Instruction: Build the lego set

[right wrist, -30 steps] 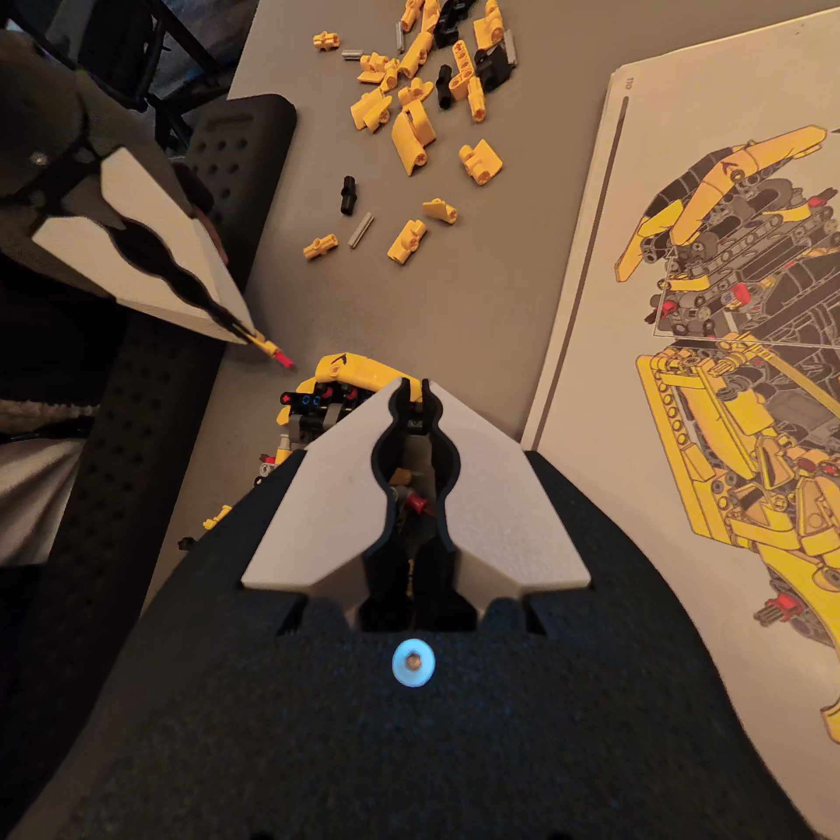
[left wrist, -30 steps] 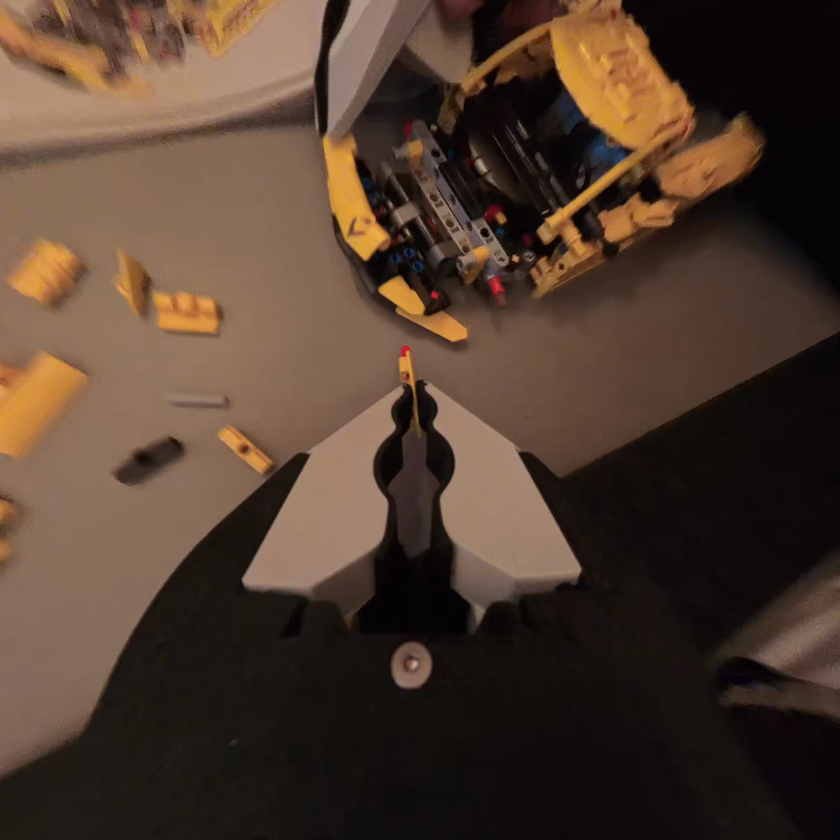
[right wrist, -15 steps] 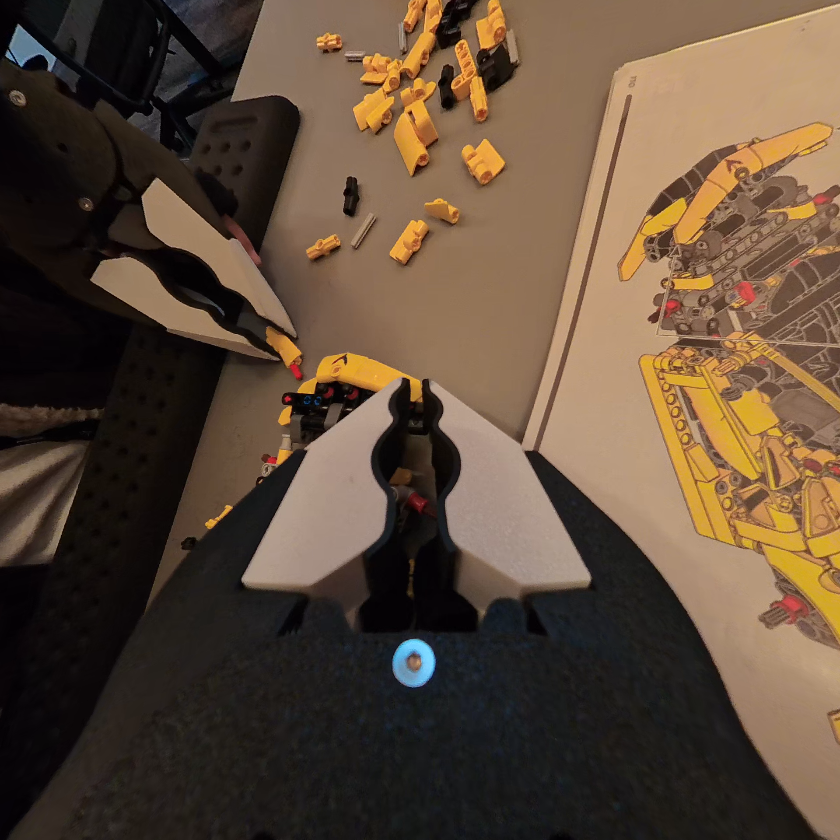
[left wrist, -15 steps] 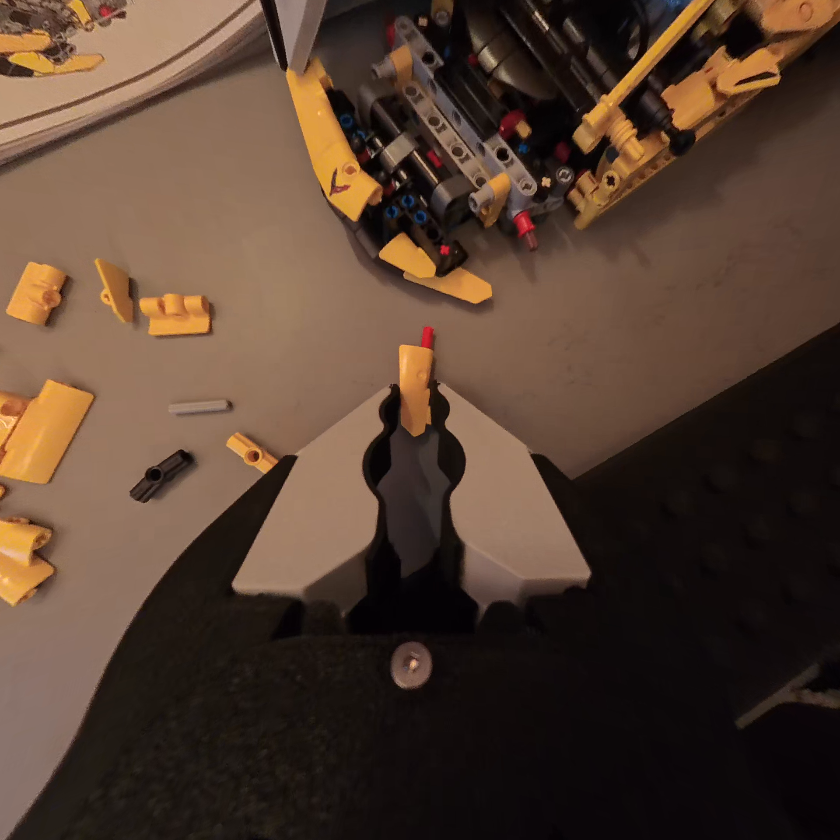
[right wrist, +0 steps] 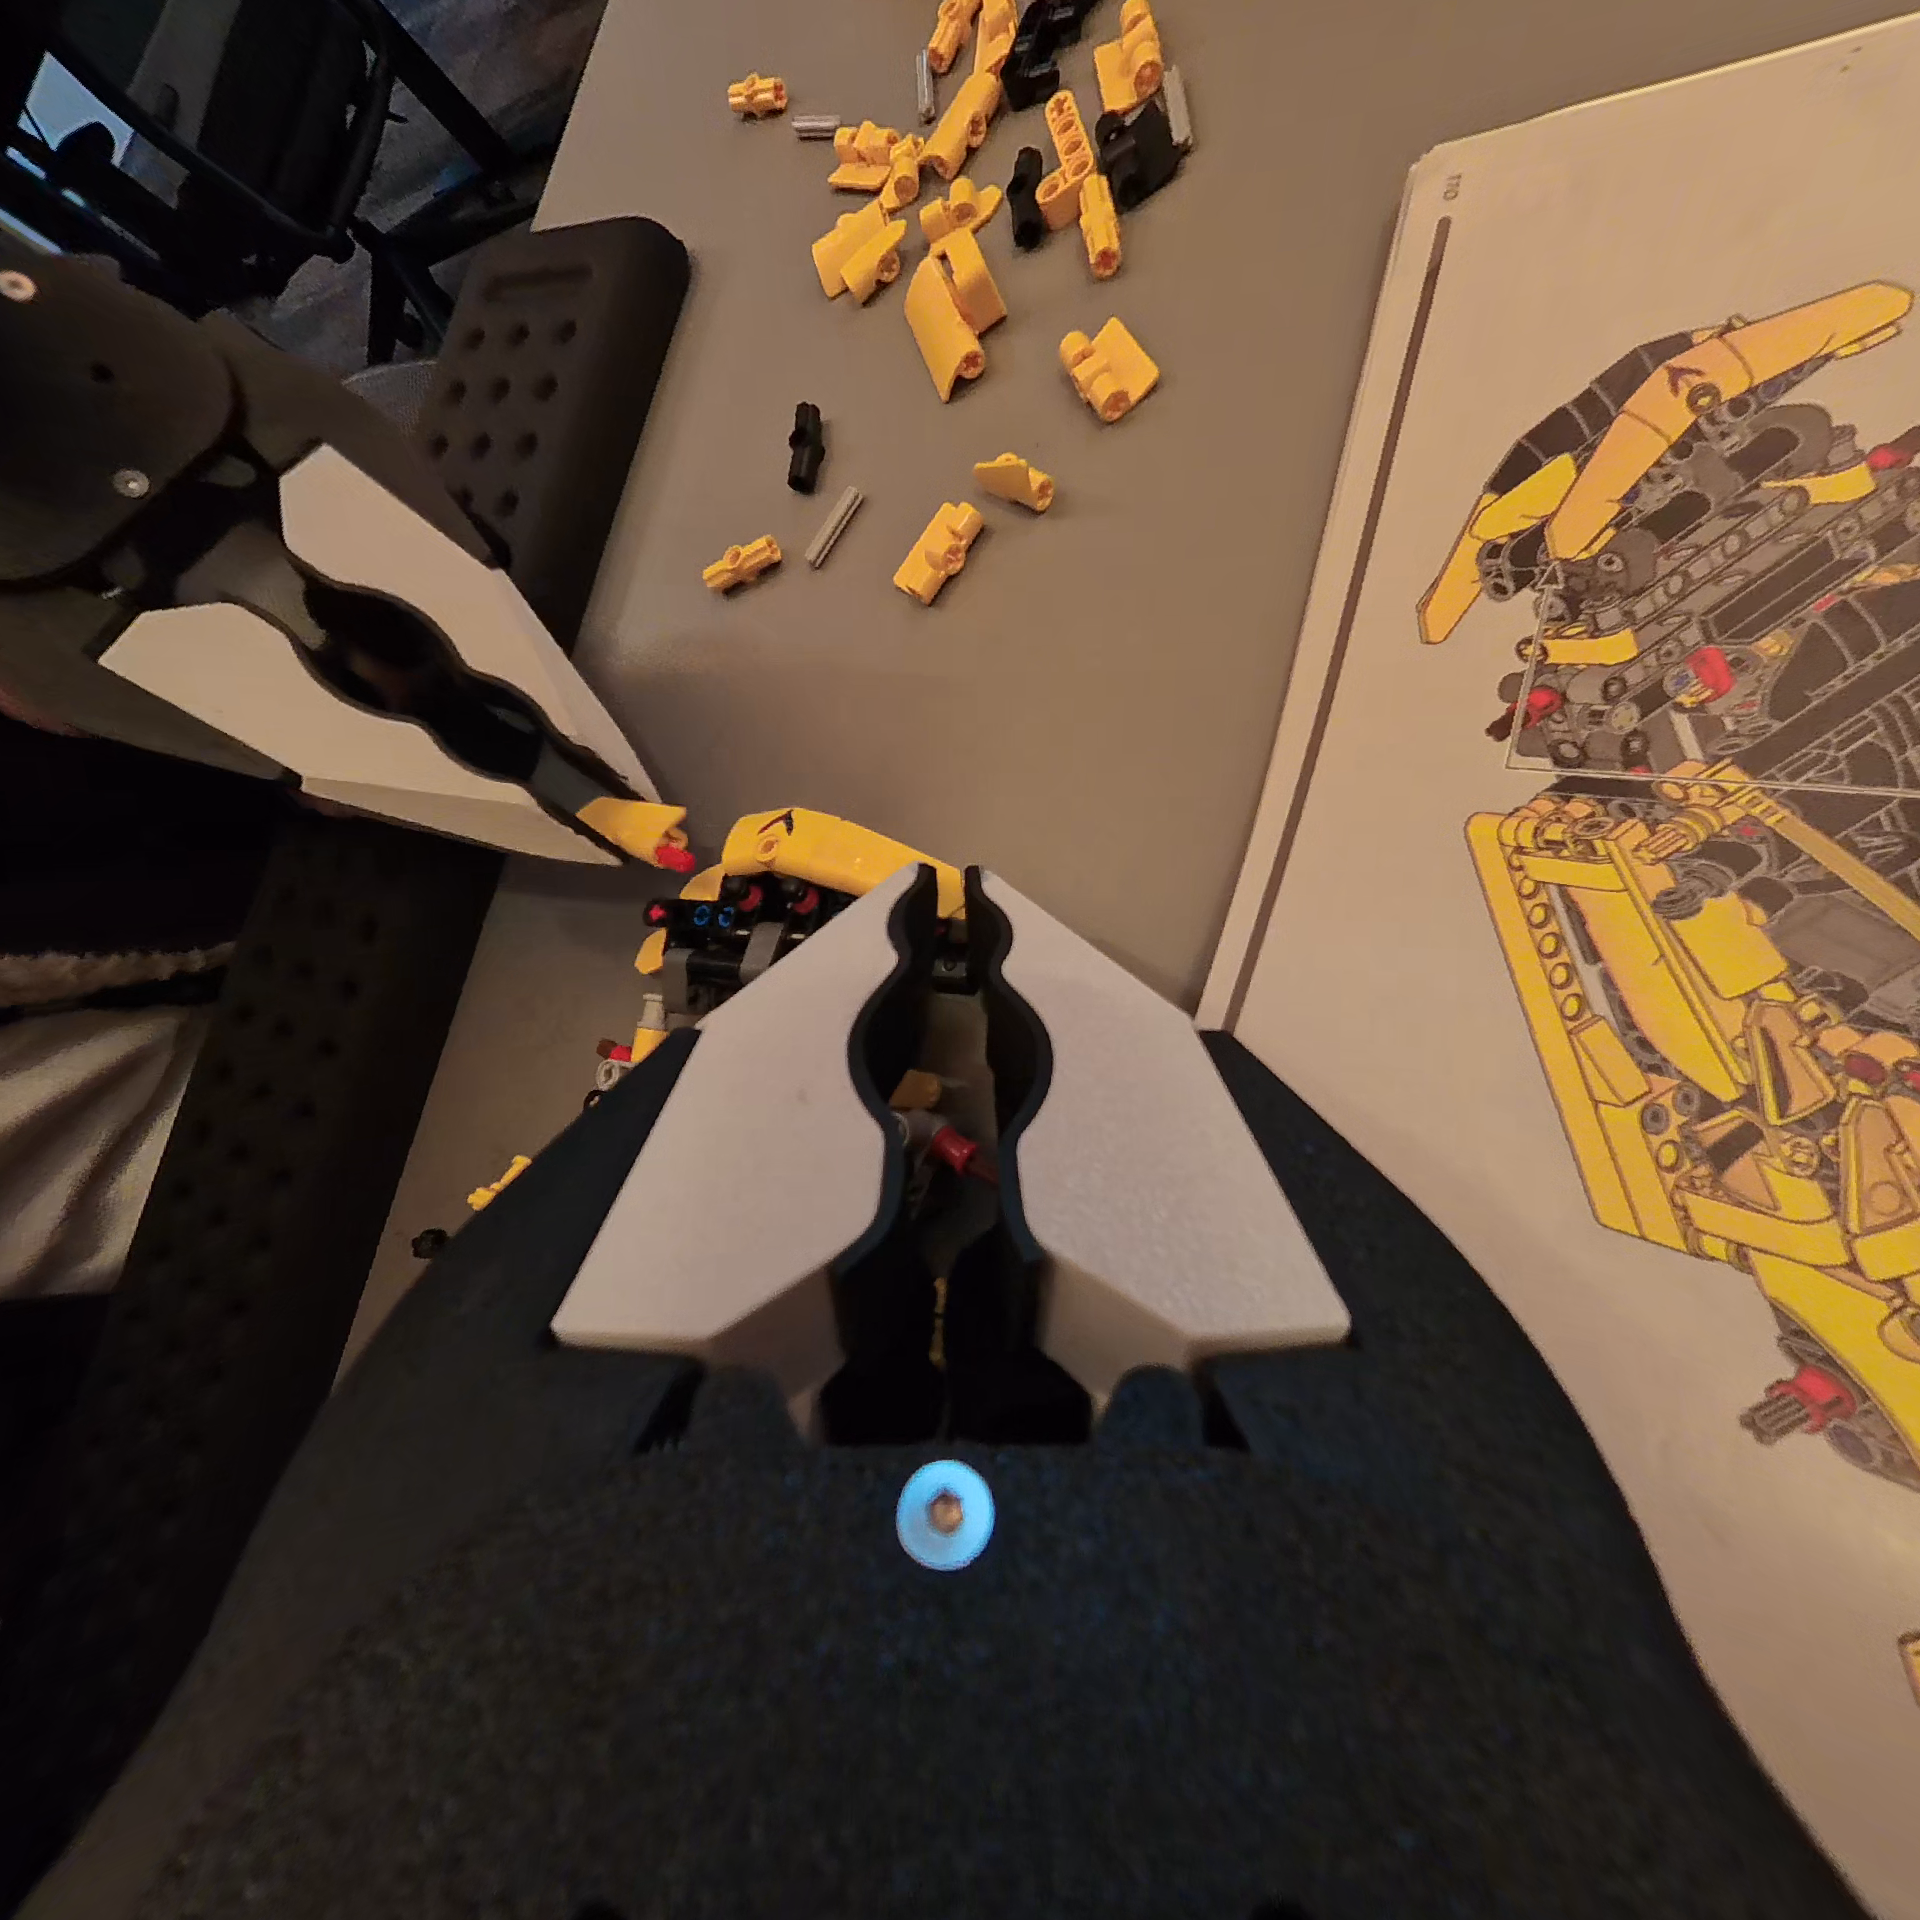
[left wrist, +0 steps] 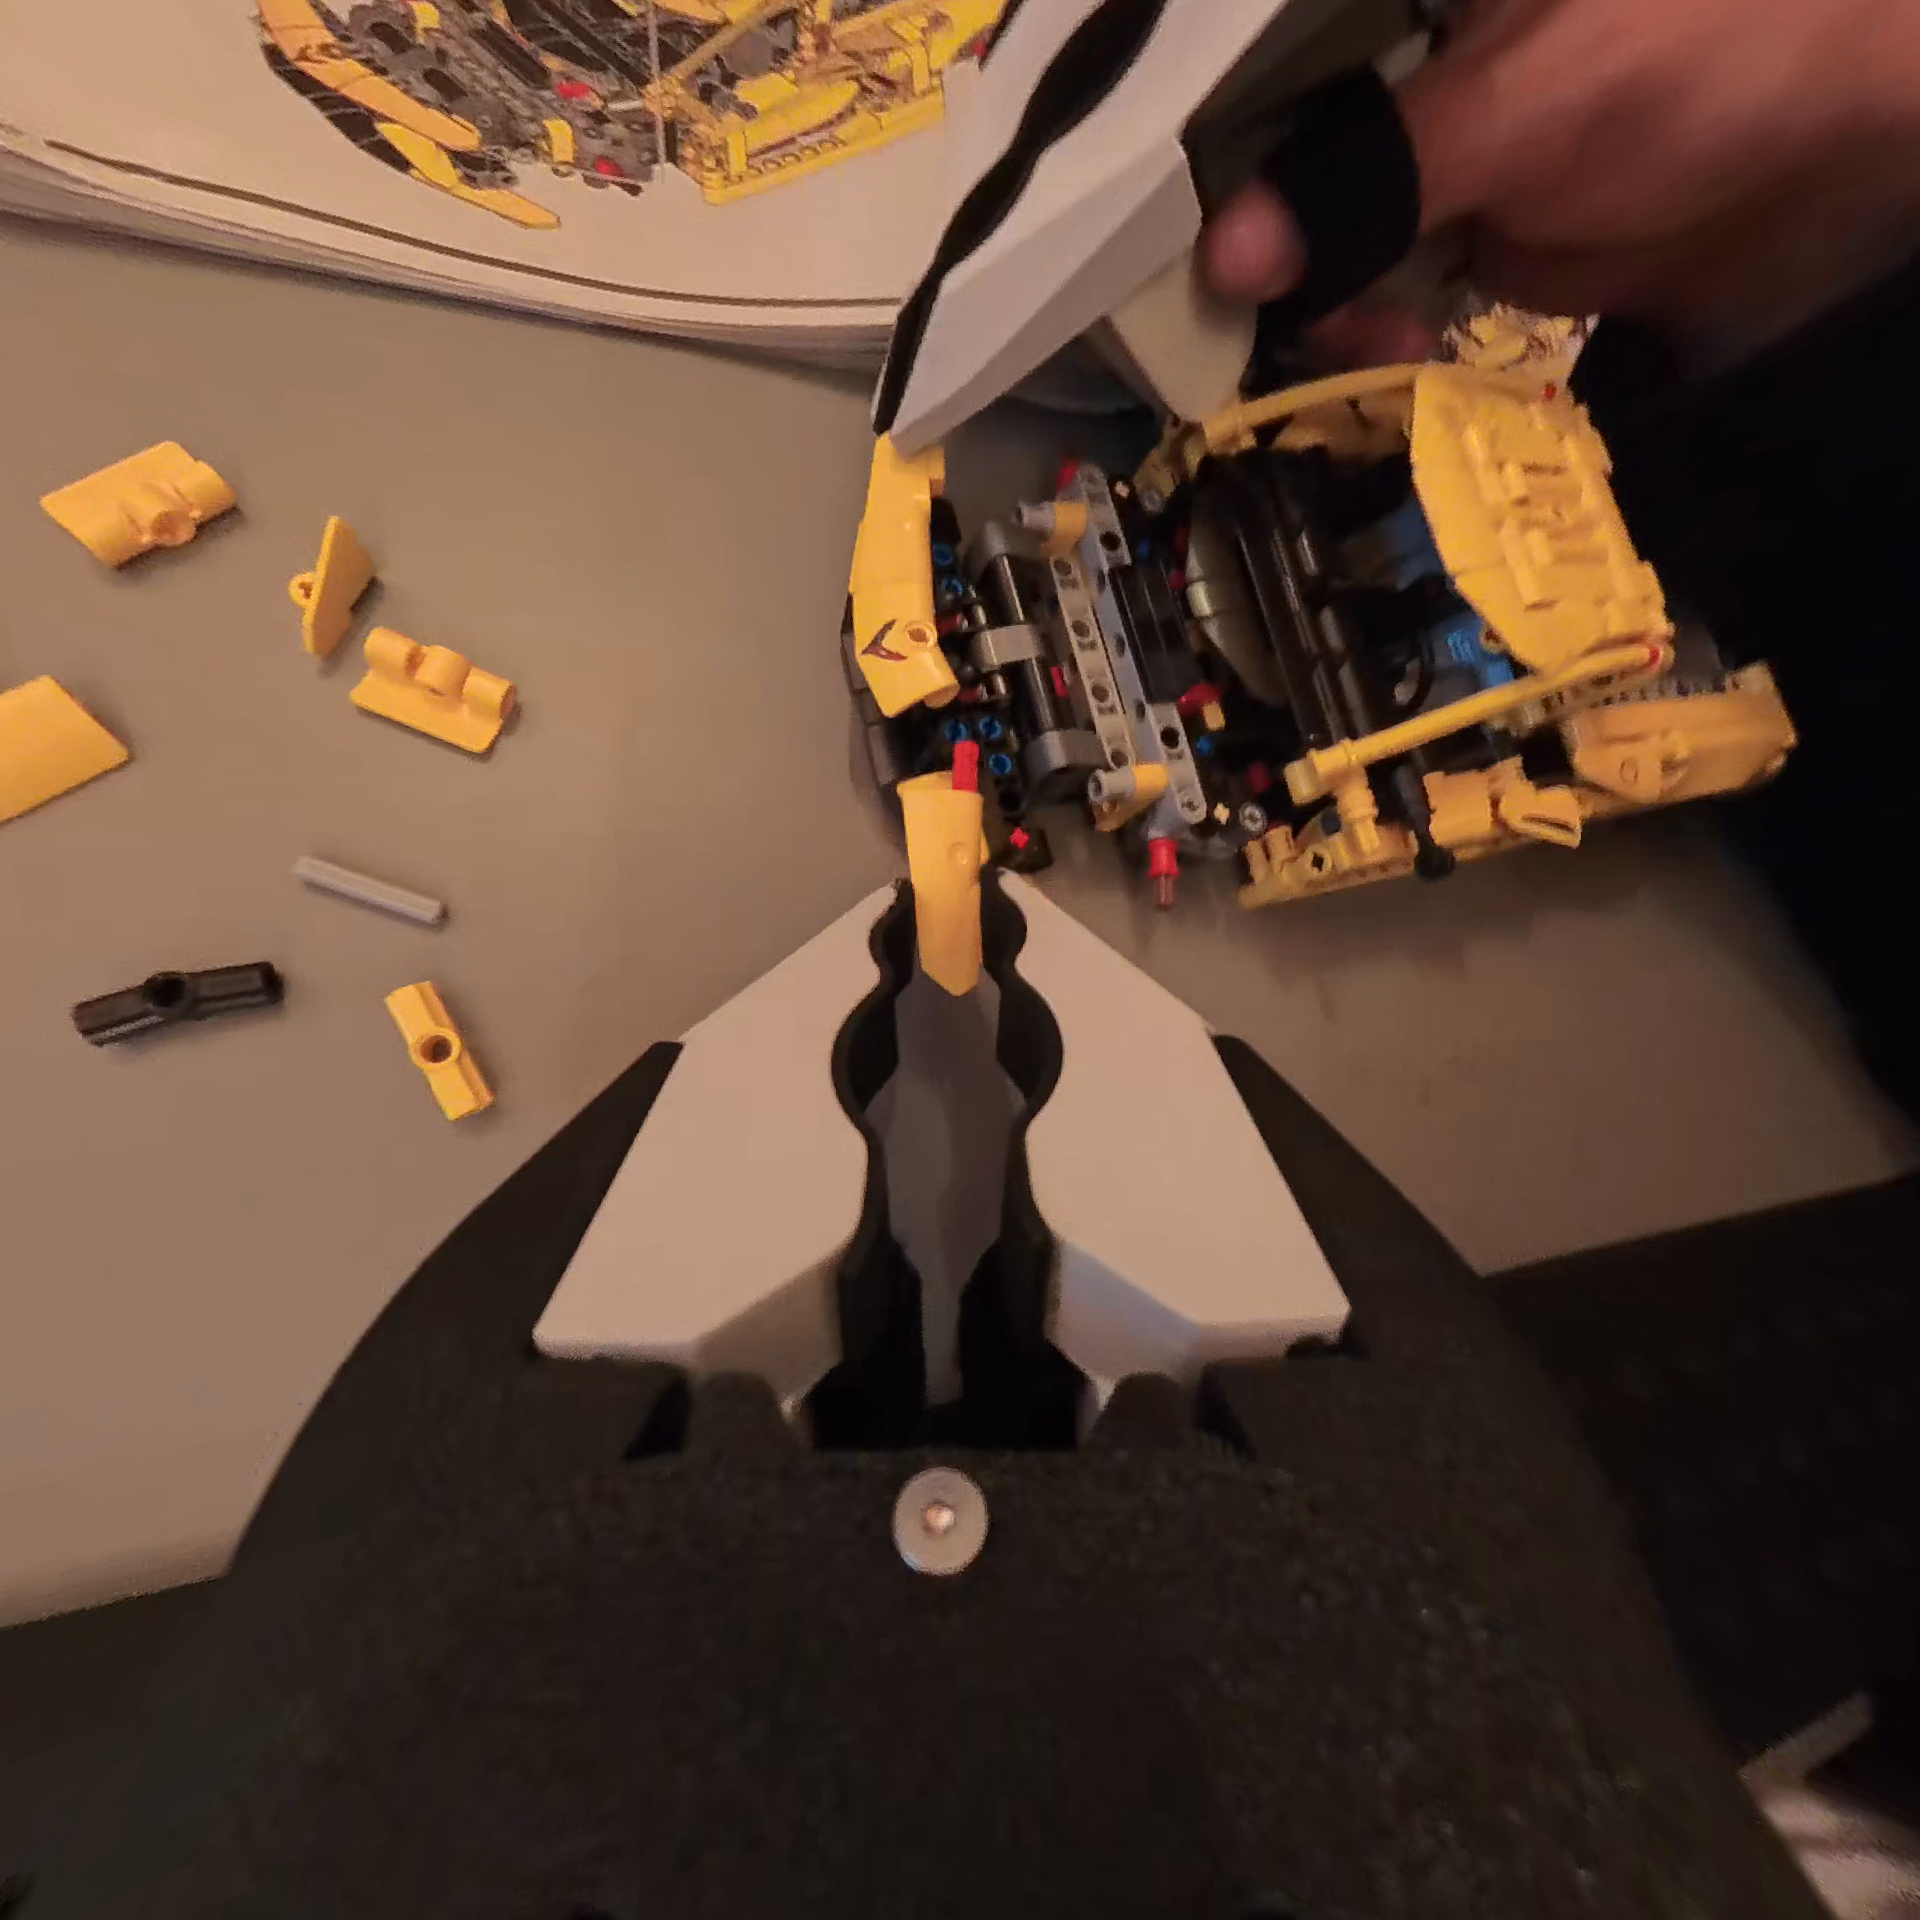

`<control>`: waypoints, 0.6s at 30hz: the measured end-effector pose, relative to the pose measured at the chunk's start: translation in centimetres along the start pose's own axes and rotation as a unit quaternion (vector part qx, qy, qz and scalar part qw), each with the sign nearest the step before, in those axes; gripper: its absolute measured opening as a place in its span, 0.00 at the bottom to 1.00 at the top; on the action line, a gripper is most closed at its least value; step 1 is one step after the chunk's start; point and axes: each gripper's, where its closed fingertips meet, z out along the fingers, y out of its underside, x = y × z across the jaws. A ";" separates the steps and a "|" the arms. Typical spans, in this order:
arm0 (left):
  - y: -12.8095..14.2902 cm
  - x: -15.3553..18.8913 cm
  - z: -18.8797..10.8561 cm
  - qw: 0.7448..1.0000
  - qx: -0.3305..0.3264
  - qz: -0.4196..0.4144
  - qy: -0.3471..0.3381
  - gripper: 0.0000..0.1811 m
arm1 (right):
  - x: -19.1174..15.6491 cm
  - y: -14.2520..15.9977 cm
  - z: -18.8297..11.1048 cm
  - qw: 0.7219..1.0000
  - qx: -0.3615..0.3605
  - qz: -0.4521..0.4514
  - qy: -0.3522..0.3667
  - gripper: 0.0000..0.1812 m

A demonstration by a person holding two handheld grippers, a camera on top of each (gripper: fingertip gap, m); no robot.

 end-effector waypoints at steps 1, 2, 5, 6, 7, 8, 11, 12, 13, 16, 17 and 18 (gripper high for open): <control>-0.1 0.1 0.2 1.000 0.003 -0.018 0.000 0.07 | 0.0 0.0 0.0 1.000 -0.002 0.000 0.002 0.02; -0.1 0.1 0.4 1.000 -0.002 -0.031 0.000 0.07 | 0.0 0.0 0.0 1.000 -0.005 -0.005 0.008 0.02; -0.7 -0.4 0.5 0.999 -0.003 -0.032 -0.024 0.07 | 0.2 -0.1 0.0 0.997 -0.025 -0.038 0.058 0.01; -0.7 -0.5 0.6 0.999 -0.007 -0.026 -0.031 0.06 | 0.5 -0.1 0.0 0.995 -0.034 -0.045 0.081 0.00; -0.6 -0.5 0.6 0.999 -0.013 -0.019 -0.037 0.06 | 0.8 -0.2 0.0 0.993 -0.040 -0.049 0.102 0.00; -0.6 -0.5 0.7 0.999 -0.017 -0.018 -0.038 0.06 | 1.3 0.0 0.1 0.990 -0.051 -0.048 0.124 0.00; -0.6 -0.3 0.9 0.999 -0.025 -0.025 -0.031 0.07 | 2.0 1.0 0.2 0.986 -0.081 -0.046 0.142 0.00; -0.5 -0.2 0.9 0.999 -0.028 -0.021 -0.031 0.06 | 1.9 0.9 0.0 0.987 -0.078 -0.044 0.136 0.00; -0.6 -0.2 0.9 0.999 -0.028 -0.018 -0.030 0.06 | 1.5 0.6 -0.4 0.989 -0.067 -0.043 0.123 0.00; -0.7 -0.3 1.0 0.999 -0.032 -0.010 -0.032 0.07 | -0.1 -0.3 -1.4 0.995 -0.031 -0.059 0.071 0.04; -0.8 -0.4 1.0 0.999 -0.029 -0.013 -0.031 0.06 | -0.1 -0.3 -1.6 0.995 -0.028 -0.065 0.066 0.06; -0.9 -0.5 1.0 0.999 -0.031 -0.015 -0.029 0.06 | 0.2 -0.2 -1.6 0.995 -0.023 -0.070 0.064 0.08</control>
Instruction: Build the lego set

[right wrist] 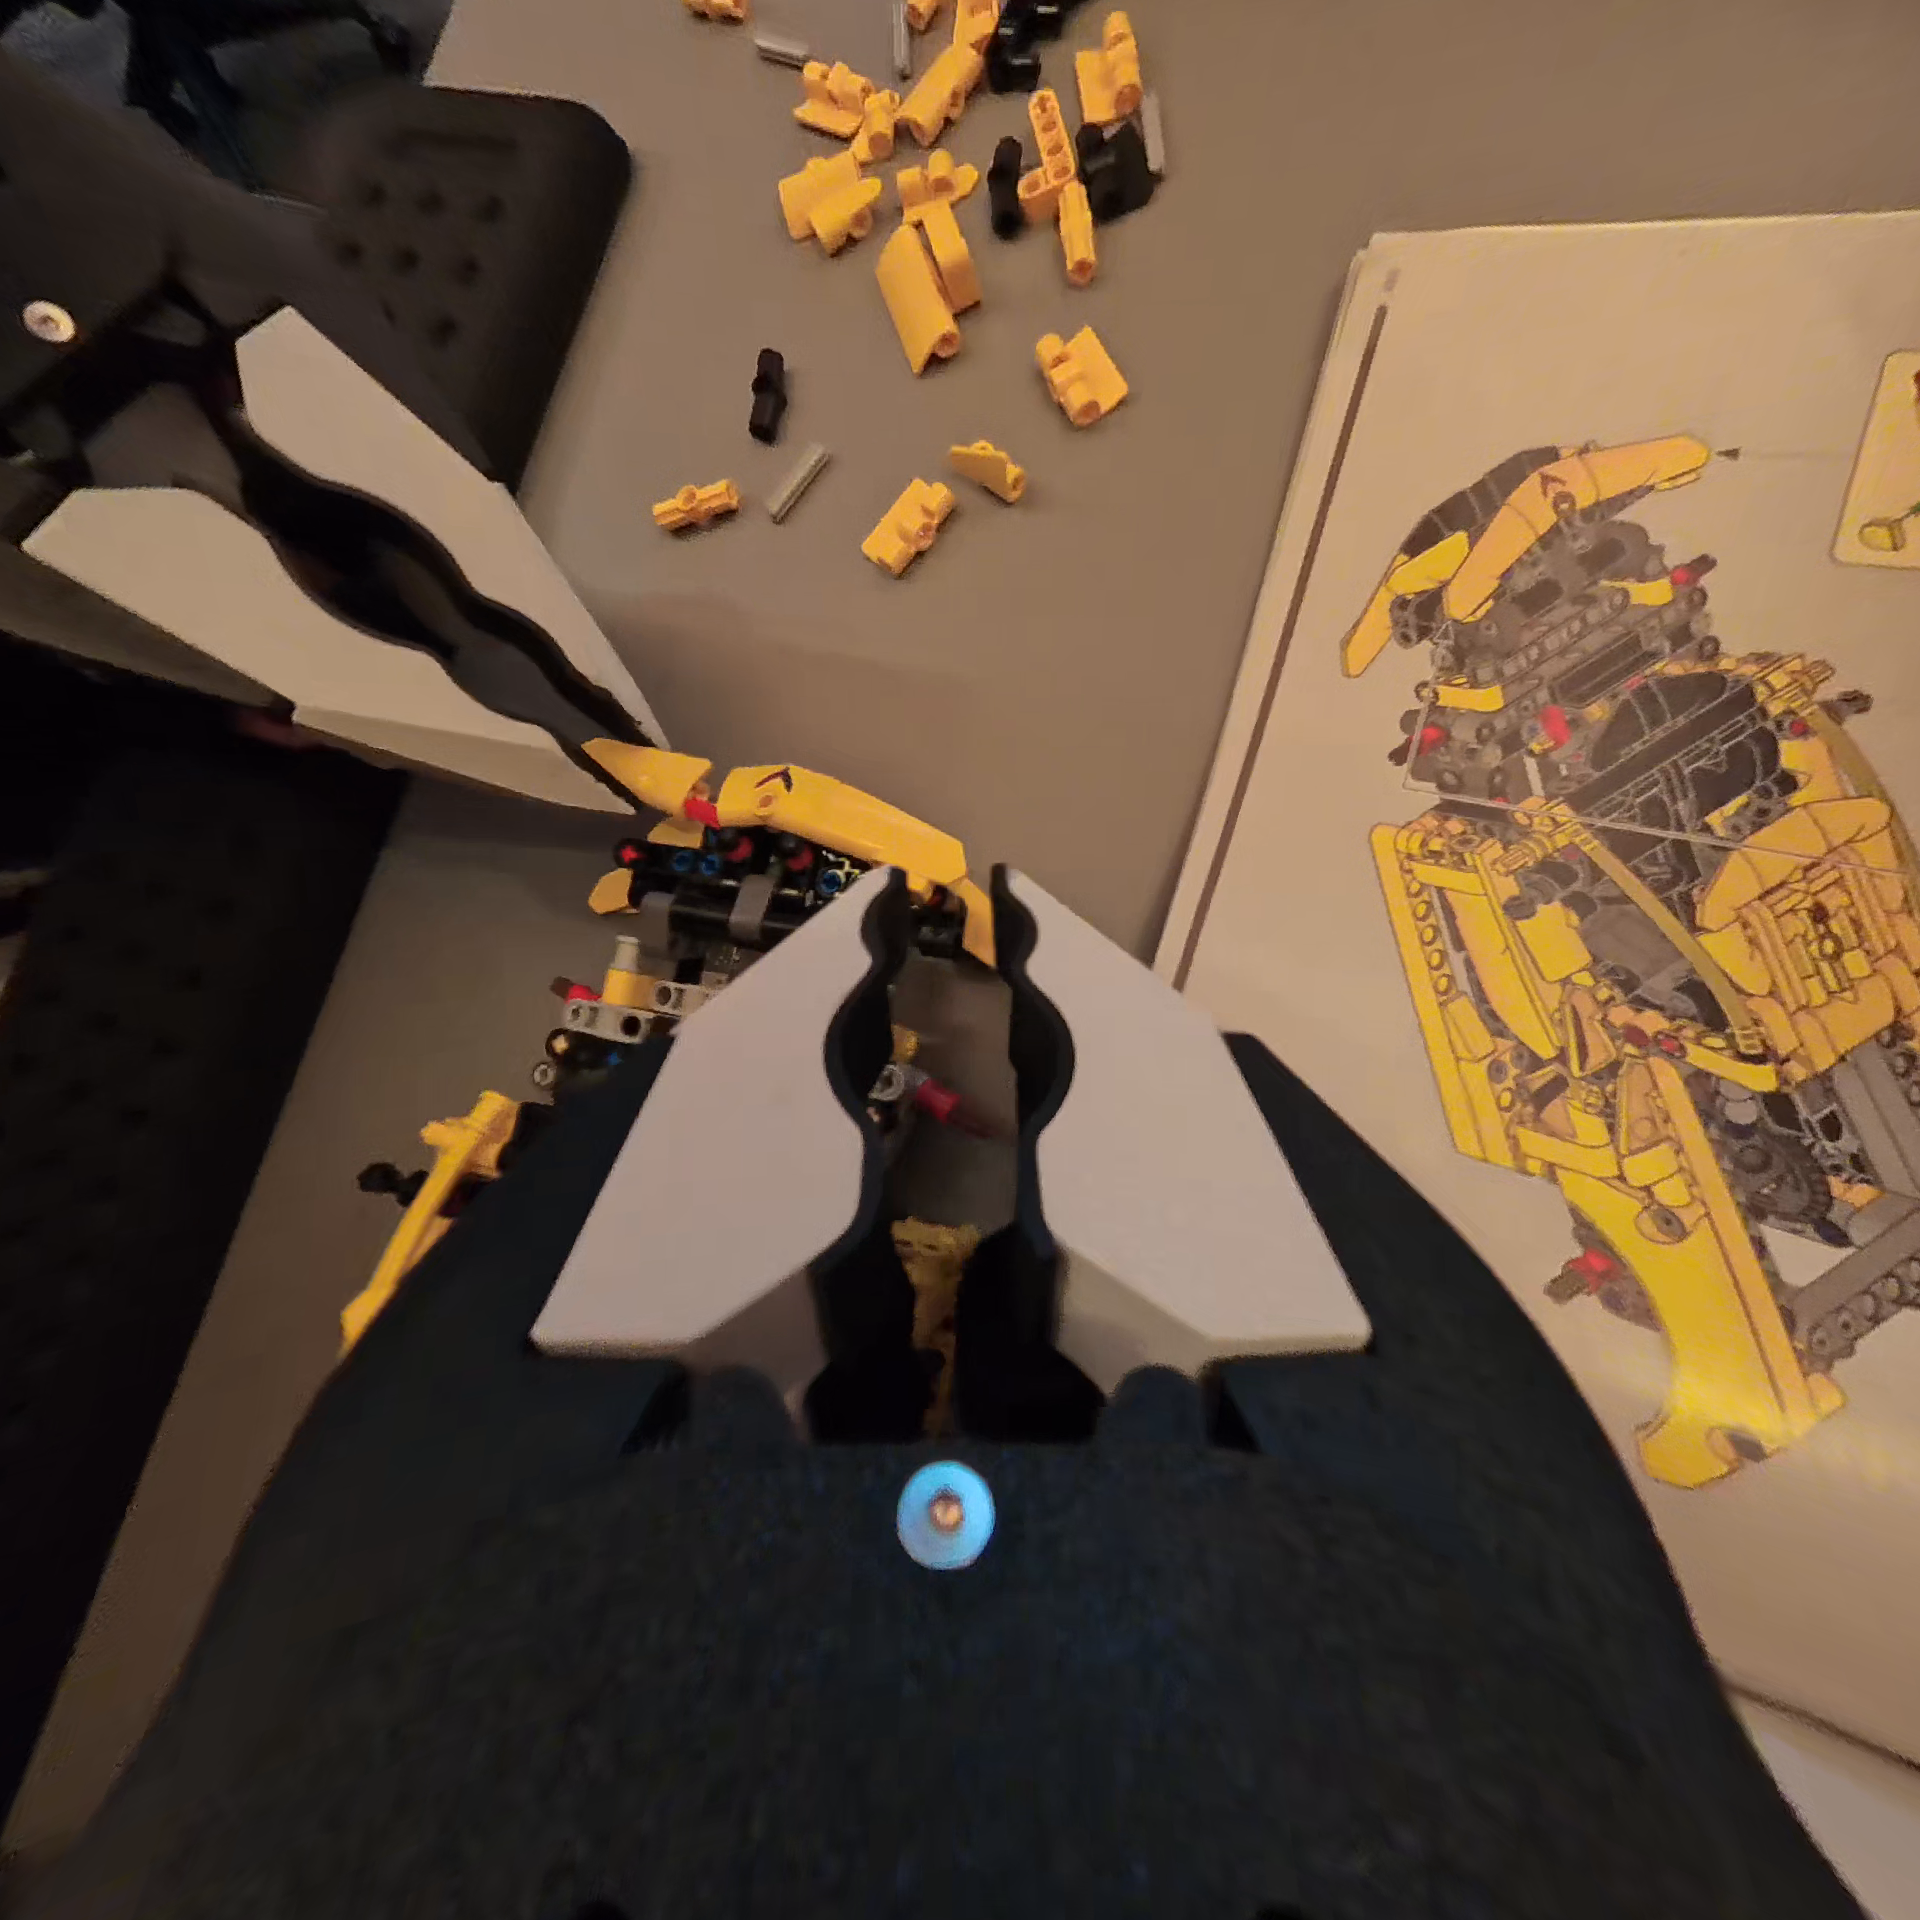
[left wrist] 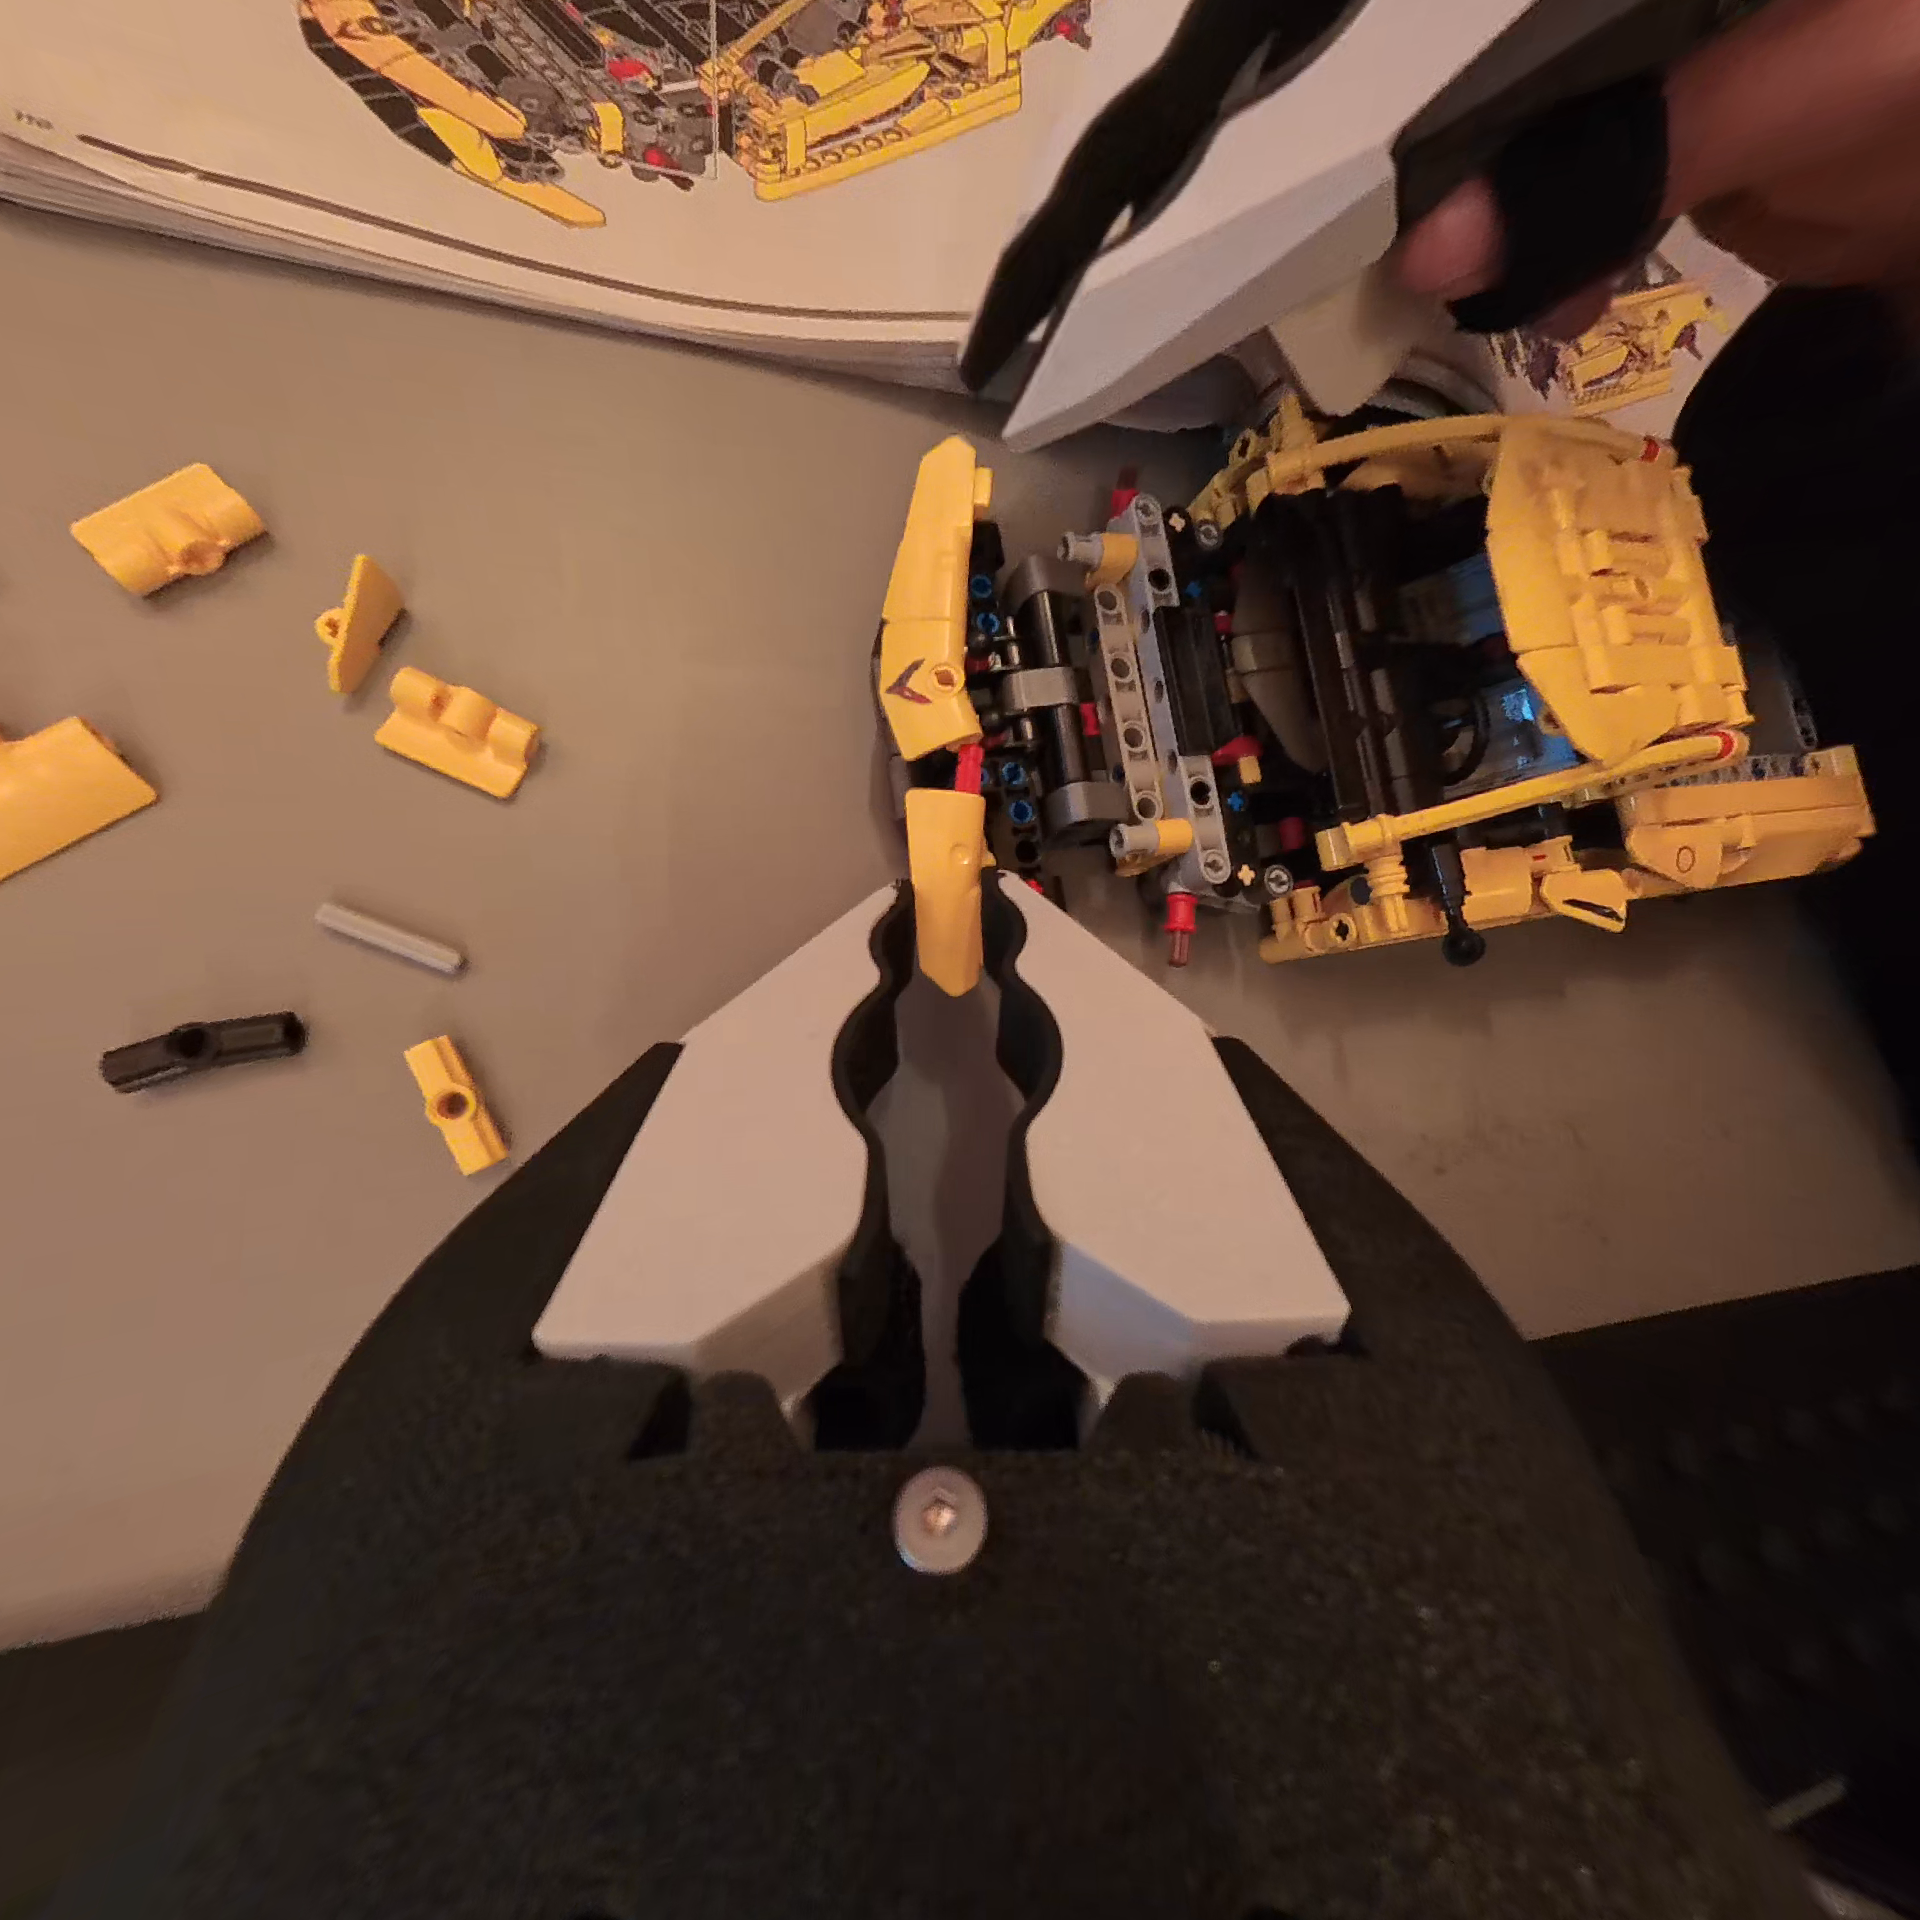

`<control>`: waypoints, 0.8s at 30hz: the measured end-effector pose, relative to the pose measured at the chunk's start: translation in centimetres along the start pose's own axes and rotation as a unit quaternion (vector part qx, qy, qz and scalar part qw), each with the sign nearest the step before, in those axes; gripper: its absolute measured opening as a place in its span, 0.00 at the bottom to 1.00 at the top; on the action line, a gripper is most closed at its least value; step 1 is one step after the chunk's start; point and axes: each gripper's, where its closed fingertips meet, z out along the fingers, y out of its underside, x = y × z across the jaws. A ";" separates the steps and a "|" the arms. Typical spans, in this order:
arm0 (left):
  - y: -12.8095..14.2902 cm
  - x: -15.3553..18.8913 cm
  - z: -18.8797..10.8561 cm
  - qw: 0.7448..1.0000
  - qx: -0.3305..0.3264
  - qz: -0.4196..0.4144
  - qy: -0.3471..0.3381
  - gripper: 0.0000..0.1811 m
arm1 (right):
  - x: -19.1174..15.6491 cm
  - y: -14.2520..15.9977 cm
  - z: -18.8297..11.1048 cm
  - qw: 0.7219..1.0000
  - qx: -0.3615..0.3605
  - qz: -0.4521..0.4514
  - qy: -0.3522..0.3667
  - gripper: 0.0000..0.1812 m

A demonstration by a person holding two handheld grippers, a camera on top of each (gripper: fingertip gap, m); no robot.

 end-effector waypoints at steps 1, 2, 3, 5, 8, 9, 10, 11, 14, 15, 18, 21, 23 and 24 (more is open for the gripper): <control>-0.1 -0.1 0.1 1.000 -0.001 -0.001 0.002 0.07 | 0.2 -0.2 0.1 1.000 0.014 -0.004 -0.005 0.12; -0.3 -0.2 0.1 1.000 0.002 -0.001 0.002 0.07 | 0.2 -0.5 0.1 0.999 0.034 -0.003 -0.014 0.15; -0.4 -0.4 0.2 1.000 0.002 0.004 -0.001 0.06 | 0.0 -0.9 0.3 0.998 0.050 0.004 -0.026 0.17; -0.6 -0.6 0.5 1.000 -0.003 0.018 -0.005 0.07 | -0.3 -0.8 1.0 0.998 0.046 0.018 -0.045 0.19; -0.9 -0.7 0.7 1.000 -0.011 0.020 0.002 0.07 | -0.7 -0.1 1.8 0.998 0.012 0.025 -0.053 0.21; -0.9 -0.7 0.7 1.000 -0.012 0.019 0.004 0.06 | -0.7 0.0 1.8 0.999 0.007 0.024 -0.048 0.21; -1.0 -0.7 0.6 1.000 -0.013 0.013 0.009 0.07 | -0.7 0.1 1.8 0.999 0.002 0.024 -0.045 0.20; -1.0 -0.7 0.5 1.000 -0.012 0.005 0.013 0.07 | -0.7 0.3 1.7 0.999 -0.004 0.022 -0.042 0.19; -0.8 -0.7 0.5 1.000 -0.016 -0.008 0.011 0.07 | -0.5 0.5 1.6 0.999 -0.019 0.017 -0.020 0.18; -0.8 -0.7 0.6 1.000 -0.015 -0.014 0.010 0.06 | -0.4 0.6 1.7 0.999 -0.027 0.016 -0.010 0.17; -0.7 -0.4 0.7 0.999 -0.011 -0.047 0.018 0.06 | -0.3 0.7 1.7 0.999 -0.049 0.004 0.023 0.18; -0.7 -0.3 0.7 0.998 -0.015 -0.057 0.013 0.06 | -0.2 0.8 1.7 0.997 -0.061 -0.009 0.044 0.18; -0.9 -0.3 0.6 0.998 -0.021 -0.062 0.008 0.06 | -0.2 0.8 1.7 0.997 -0.065 -0.003 0.048 0.18; -0.9 -0.2 0.6 0.998 -0.023 -0.065 0.007 0.06 | -0.2 0.8 1.7 0.996 -0.067 0.001 0.050 0.18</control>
